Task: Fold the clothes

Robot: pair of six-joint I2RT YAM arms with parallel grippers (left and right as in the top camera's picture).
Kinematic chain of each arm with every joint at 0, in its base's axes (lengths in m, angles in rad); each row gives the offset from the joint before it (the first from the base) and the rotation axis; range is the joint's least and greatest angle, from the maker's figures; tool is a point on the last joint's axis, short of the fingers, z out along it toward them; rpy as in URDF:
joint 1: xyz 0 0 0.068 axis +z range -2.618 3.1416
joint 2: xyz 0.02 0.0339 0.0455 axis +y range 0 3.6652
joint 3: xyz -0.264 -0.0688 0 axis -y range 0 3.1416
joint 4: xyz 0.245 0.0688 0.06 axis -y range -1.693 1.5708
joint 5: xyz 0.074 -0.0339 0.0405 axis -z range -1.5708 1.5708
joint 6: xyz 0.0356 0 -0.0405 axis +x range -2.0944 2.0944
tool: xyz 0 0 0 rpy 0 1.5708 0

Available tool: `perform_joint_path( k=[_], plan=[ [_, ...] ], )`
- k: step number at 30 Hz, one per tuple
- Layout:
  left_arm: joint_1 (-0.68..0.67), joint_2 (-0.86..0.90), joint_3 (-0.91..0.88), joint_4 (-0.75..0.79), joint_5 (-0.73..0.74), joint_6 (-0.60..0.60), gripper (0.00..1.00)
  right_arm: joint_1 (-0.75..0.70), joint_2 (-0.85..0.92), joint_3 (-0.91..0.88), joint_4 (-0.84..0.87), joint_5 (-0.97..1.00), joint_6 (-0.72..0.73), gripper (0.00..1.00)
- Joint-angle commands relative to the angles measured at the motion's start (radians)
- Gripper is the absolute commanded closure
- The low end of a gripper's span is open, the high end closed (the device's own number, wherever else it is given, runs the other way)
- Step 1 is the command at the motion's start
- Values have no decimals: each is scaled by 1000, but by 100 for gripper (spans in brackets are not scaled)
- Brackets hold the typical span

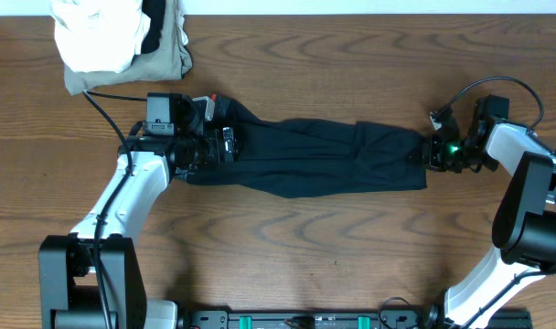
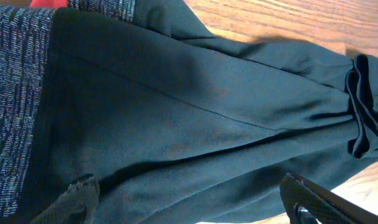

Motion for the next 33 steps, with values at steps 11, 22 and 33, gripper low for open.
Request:
perform_joint_path(
  k=[11, 22, 33],
  plan=[
    [5, -13, -6, -2, 10, 17, 5, -70, 36, 159, -155, 151, 88, 99],
    [5, -13, -6, -2, 10, 17, 5, -47, 30, 398, -409, 400, 110, 99],
    [5, -13, -6, -2, 10, 17, 5, 203, 27, 417, -436, 704, 200, 99]
  ],
)
